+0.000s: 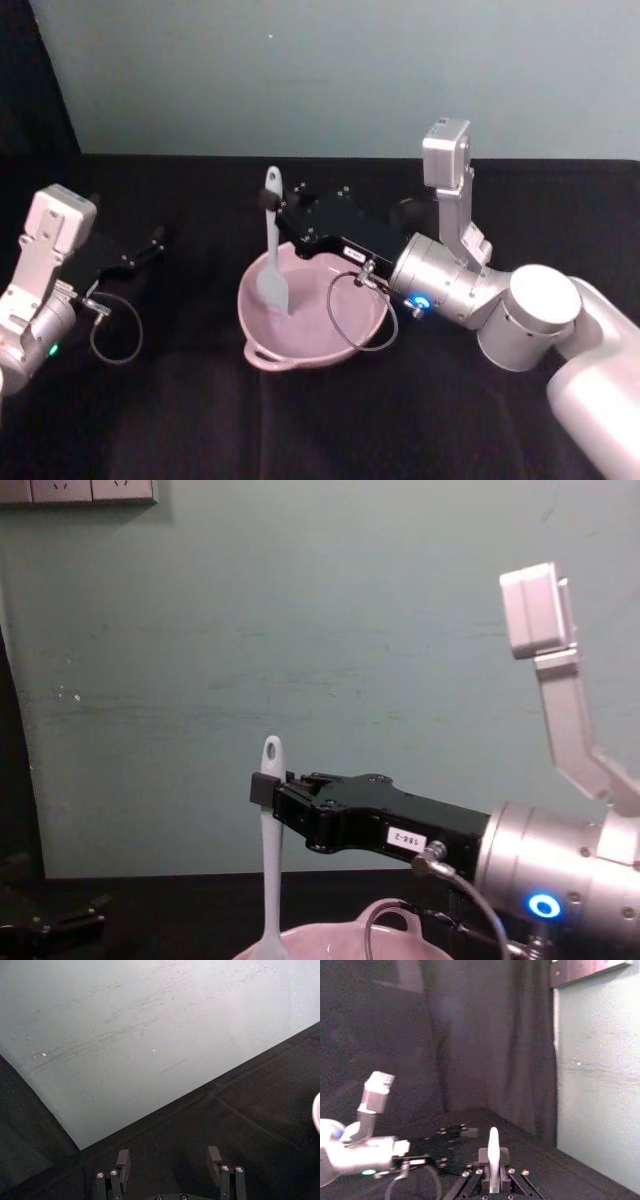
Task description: Use the one hand to pick up the spoon and stir the clear water in the bowl.
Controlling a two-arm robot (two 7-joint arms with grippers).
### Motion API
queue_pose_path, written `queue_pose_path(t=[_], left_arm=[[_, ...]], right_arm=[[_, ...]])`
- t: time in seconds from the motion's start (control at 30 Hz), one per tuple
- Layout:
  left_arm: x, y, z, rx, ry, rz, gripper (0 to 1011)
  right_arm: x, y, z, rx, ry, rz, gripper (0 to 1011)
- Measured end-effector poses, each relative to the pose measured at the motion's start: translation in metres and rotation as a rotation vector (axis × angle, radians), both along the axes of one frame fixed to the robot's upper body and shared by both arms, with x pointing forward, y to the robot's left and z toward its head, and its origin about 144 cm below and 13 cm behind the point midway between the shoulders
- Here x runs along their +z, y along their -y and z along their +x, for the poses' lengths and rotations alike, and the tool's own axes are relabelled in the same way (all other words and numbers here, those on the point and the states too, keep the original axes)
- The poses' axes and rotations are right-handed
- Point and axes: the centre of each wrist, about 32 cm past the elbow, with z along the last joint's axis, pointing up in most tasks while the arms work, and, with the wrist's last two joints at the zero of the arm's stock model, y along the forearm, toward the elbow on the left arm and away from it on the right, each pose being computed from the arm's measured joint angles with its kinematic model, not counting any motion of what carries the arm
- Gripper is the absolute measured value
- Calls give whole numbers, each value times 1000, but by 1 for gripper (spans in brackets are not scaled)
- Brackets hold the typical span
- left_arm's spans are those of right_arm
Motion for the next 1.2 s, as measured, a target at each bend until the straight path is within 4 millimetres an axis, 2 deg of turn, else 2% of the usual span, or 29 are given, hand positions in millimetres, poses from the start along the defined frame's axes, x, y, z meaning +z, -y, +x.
queue_pose_path(t=[0.37,0.6,0.9,1.2], left_arm=[[0,0,0,0,0,0,1011],[0,0,0,0,0,0,1011],[0,0,0,0,0,0,1011],[0,0,0,0,0,0,1011]], right_arm=[[-2,2,17,-97,18,6,114],[5,17,21,-134,39,-3,114],[12,40,16,-142,49,-38,114],[14,58,-2,-93,35,-66,114]])
